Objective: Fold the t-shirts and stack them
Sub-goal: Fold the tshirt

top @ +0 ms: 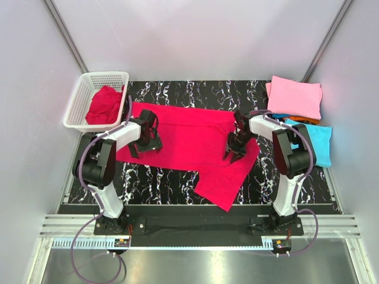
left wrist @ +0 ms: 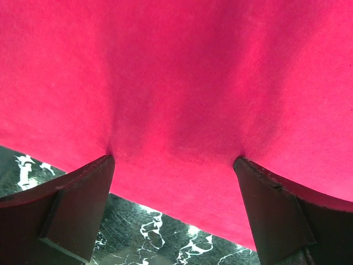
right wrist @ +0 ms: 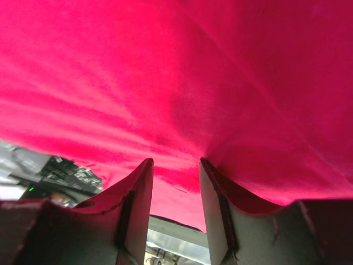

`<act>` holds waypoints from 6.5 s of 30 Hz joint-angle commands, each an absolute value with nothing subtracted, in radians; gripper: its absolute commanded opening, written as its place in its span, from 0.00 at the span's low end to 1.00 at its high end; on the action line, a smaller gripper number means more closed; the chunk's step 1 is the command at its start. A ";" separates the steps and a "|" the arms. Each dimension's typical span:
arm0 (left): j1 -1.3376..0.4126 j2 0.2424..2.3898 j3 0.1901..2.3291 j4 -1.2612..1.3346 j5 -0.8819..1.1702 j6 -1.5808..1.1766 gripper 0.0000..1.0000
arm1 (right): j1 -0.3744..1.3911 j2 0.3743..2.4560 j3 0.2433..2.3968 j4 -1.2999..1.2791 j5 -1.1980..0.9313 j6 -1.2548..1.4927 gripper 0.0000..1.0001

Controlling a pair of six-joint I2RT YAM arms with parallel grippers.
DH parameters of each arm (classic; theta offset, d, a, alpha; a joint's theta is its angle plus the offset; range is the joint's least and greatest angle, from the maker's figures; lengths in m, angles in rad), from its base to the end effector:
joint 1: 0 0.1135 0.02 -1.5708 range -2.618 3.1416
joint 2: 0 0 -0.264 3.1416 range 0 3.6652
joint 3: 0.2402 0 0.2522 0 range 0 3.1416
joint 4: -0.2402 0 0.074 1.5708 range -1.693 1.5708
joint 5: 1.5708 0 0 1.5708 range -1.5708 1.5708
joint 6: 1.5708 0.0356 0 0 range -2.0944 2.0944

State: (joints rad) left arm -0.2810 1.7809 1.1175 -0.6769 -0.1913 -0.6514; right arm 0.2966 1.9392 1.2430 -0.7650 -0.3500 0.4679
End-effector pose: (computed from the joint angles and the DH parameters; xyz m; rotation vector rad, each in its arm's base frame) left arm 0.3188 -0.0850 0.1621 -0.5557 2.7944 0.0959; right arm 0.3343 0.1149 0.1419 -0.2322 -3.0515 -0.5646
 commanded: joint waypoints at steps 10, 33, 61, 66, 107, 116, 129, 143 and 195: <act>-0.350 1.688 1.020 -0.756 -0.247 -0.673 0.99 | 0.264 2.094 1.382 -1.025 -0.020 0.391 0.46; -0.368 1.491 1.107 -0.857 -0.226 -0.667 0.99 | 0.219 1.882 1.600 -1.123 0.083 0.394 0.52; -0.367 1.753 1.433 -0.756 0.124 -0.571 0.99 | 0.028 1.919 1.491 -0.930 -0.020 0.425 0.45; -0.367 1.763 1.428 -0.756 0.123 -0.561 0.99 | 0.008 1.931 1.476 -0.928 -0.005 0.437 0.43; -0.353 1.842 1.505 -0.759 0.198 -0.543 0.99 | -0.034 1.917 1.567 -0.888 -0.176 0.449 0.00; -0.370 1.888 1.572 -0.678 0.333 -0.538 0.99 | -0.034 2.009 1.747 -0.865 -0.276 0.454 0.00; -0.425 1.957 1.618 -0.620 0.411 -0.545 0.99 | -0.035 2.255 1.950 -0.750 -0.252 0.460 0.00; -0.433 1.944 1.569 -0.621 0.393 -0.508 0.99 | -0.035 2.143 1.988 -0.634 -0.045 0.422 0.34; -0.434 1.925 1.525 -0.611 0.354 -0.529 0.99 | -0.005 2.019 1.393 -0.584 -0.264 0.531 0.26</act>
